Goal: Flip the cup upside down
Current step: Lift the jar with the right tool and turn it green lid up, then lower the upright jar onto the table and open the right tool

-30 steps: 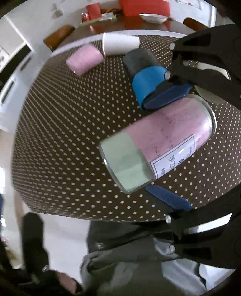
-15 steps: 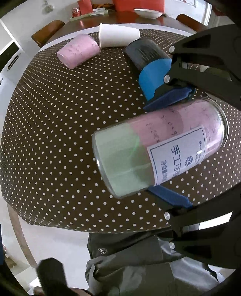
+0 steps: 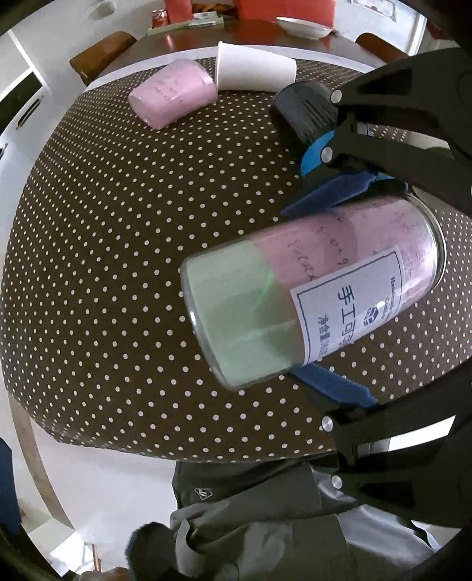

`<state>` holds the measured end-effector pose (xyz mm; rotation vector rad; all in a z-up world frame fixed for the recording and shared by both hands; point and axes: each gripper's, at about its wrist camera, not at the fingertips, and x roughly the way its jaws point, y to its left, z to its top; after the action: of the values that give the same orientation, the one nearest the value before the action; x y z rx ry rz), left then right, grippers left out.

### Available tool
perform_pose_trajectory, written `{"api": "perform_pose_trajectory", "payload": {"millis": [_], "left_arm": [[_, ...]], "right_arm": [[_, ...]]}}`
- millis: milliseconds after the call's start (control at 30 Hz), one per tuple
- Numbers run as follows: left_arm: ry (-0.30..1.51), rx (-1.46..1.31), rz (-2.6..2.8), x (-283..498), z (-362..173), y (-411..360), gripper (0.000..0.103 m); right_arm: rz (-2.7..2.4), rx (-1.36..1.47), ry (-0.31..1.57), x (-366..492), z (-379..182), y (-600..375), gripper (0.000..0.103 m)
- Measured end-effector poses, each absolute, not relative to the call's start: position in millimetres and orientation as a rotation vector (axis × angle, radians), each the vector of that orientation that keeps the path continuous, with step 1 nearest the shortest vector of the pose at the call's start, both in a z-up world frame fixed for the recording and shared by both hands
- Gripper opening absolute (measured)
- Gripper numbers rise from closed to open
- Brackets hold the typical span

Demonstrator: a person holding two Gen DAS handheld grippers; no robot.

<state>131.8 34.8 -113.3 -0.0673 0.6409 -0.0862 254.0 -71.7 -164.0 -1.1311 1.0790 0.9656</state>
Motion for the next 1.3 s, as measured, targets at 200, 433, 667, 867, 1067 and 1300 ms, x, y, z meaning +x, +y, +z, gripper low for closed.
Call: {"api": "perform_pose_trajectory", "payload": {"millis": [200, 433, 667, 867, 1067, 1300], "left_arm": [[0.637, -0.068, -0.089, 131.7, -113.1, 37.0, 0.086], [0.619, -0.061, -0.106, 119.6, -110.4, 33.2, 0.086], [0.590, -0.017, -0.158, 100.4, -102.2, 13.6, 0.086], [0.548, 0.021, -0.194, 87.7, -91.5, -1.3, 0.086], [0.500, 0.031, -0.210, 82.8, -78.5, -10.5, 0.086], [0.483, 0.031, -0.221, 74.0, -72.5, -14.4, 0.086]], "right_arm": [[0.923, -1.007, 1.065, 258.9, -151.4, -80.1, 0.077], [0.865, -0.668, 0.985, 262.2, -118.7, -121.9, 0.075], [0.769, -0.278, 0.865, 249.1, -100.8, -181.8, 0.074], [0.681, 0.022, 0.707, 224.3, -83.1, -227.5, 0.074], [0.562, 0.217, 0.495, 184.4, -70.2, -255.6, 0.074], [0.388, 0.250, 0.327, 143.1, -94.5, -255.5, 0.074]]}}
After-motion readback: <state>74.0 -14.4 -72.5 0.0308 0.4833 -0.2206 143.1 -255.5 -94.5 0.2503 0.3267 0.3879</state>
